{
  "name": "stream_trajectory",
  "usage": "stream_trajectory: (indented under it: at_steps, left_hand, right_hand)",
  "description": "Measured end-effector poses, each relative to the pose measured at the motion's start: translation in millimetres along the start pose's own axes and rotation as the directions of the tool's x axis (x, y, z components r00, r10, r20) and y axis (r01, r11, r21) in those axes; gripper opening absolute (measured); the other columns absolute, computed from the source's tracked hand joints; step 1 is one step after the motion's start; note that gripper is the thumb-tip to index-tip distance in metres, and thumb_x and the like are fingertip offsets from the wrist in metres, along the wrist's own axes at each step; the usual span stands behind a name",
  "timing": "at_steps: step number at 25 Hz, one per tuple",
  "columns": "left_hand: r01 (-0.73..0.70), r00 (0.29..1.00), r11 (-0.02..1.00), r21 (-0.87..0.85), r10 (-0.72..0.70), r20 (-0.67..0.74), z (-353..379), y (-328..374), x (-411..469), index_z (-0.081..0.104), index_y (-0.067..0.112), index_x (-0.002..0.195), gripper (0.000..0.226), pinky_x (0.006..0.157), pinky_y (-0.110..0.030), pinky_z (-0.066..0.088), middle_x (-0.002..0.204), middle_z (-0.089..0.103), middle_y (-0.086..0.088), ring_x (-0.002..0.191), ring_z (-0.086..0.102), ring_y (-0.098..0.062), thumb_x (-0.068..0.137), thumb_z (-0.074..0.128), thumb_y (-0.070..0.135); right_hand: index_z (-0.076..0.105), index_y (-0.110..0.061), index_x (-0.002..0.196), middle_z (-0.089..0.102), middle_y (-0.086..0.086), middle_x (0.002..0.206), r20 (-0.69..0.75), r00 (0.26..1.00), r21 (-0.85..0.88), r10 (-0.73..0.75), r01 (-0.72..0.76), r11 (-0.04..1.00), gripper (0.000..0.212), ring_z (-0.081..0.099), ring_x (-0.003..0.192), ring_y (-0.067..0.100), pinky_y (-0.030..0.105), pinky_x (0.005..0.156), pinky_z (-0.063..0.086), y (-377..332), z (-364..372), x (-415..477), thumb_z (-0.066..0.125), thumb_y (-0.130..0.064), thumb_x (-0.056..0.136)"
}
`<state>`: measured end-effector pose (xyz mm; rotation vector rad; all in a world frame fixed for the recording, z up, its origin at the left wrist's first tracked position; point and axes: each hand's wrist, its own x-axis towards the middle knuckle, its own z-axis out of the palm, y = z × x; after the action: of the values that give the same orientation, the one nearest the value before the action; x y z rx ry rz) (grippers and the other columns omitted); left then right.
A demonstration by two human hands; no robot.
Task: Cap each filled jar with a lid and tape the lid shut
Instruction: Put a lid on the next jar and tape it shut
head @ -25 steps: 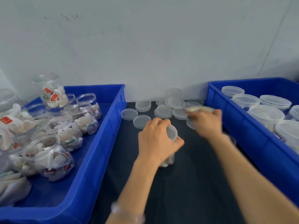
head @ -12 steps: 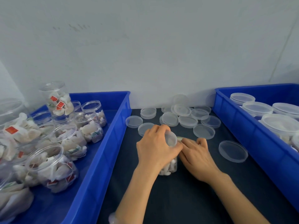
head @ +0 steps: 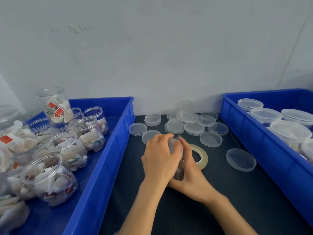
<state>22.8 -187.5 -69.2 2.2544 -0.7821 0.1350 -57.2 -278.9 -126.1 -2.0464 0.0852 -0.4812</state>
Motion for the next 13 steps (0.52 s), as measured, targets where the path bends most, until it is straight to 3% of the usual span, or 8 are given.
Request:
stream_trajectory:
  at_steps: [2,4,6,9,11,13]
  left_hand:
    - [0.056,0.997,0.918,-0.393,-0.069,-0.02,-3,-9,-1,0.058,0.036,0.127,0.031,0.099,-0.03,0.044,0.127,0.058,0.022,0.119,0.051,0.001,0.099,0.049,0.028]
    - [0.116,0.982,0.736,-0.667,-0.187,-0.036,-5,-20,-3,0.064,0.033,0.114,0.025,0.093,-0.026,0.048,0.11,0.065,0.024,0.107,0.058,0.004,0.1,0.049,0.02]
    - [0.191,0.966,0.671,-0.717,-0.258,0.017,-2,-29,-6,0.068,0.028,0.105,0.023,0.078,-0.018,0.05,0.098,0.07,0.018,0.096,0.064,-0.001,0.103,0.045,0.022]
    - [0.317,0.947,0.626,-0.712,-0.241,0.211,10,-36,-12,0.07,0.015,0.102,0.027,0.062,-0.008,0.047,0.09,0.074,0.01,0.083,0.068,0.001,0.103,0.044,0.023]
    - [0.331,0.941,0.65,-0.684,-0.171,0.294,16,-37,-16,0.07,0.014,0.103,0.03,0.067,-0.011,0.051,0.093,0.076,0.004,0.088,0.07,-0.006,0.106,0.042,0.024]
    - [0.309,0.939,0.67,-0.675,-0.1,0.33,20,-40,-17,0.068,0.014,0.108,0.029,0.079,-0.021,0.056,0.1,0.075,-0.001,0.095,0.071,-0.016,0.107,0.04,0.023]
  right_hand:
    - [0.014,-0.043,0.147,0.049,-0.02,0.139,-0.145,0.988,-0.059,0.043,-0.052,0.997,0.104,0.052,0.124,-0.001,0.018,0.095,0.047,-9,11,2,0.079,-0.054,0.066]
    - [0.017,-0.045,0.144,0.049,-0.028,0.133,-0.253,0.966,-0.168,0.055,-0.1,0.981,0.101,0.051,0.117,-0.008,0.01,0.088,0.044,-16,12,3,0.074,-0.065,0.063]
    - [0.026,-0.043,0.141,0.053,-0.031,0.126,-0.274,0.958,-0.113,0.08,-0.115,0.987,0.098,0.051,0.115,-0.011,0.008,0.087,0.042,-17,7,4,0.08,-0.061,0.061]
    - [0.046,-0.039,0.125,0.063,-0.026,0.117,-0.247,0.963,0.091,0.106,-0.085,0.992,0.081,0.058,0.114,-0.003,0.016,0.092,0.048,-15,-8,-1,0.093,-0.028,0.06]
    - [0.053,-0.029,0.124,0.068,-0.014,0.116,-0.298,0.945,0.263,0.132,-0.052,0.963,0.077,0.064,0.111,0.008,0.022,0.089,0.053,-15,-24,-8,0.093,-0.008,0.062]
    - [0.056,-0.024,0.123,0.071,-0.009,0.115,-0.407,0.9,0.362,0.155,0.003,0.932,0.072,0.067,0.108,0.009,0.018,0.082,0.054,-20,-44,-13,0.09,-0.01,0.061]
